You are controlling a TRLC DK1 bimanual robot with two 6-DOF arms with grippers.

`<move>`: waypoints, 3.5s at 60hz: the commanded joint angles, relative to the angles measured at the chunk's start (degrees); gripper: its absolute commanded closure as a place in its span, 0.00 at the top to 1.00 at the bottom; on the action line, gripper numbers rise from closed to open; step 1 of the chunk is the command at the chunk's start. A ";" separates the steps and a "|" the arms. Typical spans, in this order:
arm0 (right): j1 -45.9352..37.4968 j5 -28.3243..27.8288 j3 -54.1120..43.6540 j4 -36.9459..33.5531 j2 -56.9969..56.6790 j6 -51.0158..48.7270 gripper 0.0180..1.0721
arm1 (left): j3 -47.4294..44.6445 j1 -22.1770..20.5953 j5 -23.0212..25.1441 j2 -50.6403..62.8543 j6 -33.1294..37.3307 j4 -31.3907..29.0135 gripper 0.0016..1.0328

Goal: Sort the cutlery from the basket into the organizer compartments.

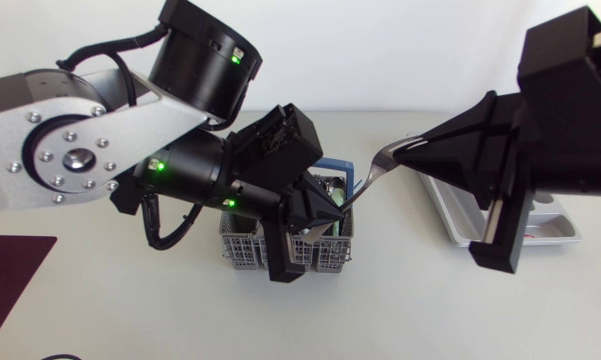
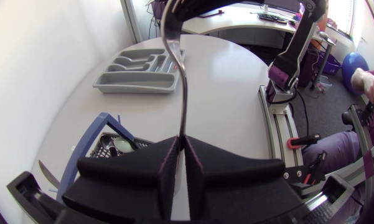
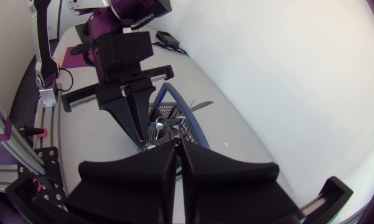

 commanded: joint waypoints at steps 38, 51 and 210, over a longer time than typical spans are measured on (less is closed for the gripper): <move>-6.38 1.18 -4.02 10.75 -1.02 9.53 0.65 | 0.26 3.41 2.06 -0.47 -8.17 2.39 0.03; -8.75 0.12 -5.07 12.07 1.17 17.61 0.65 | 2.72 4.47 -2.69 1.55 -14.32 6.17 0.03; -30.73 -27.56 7.14 -0.41 16.38 22.71 0.07 | 1.76 8.78 -13.67 -4.25 -14.67 6.35 0.68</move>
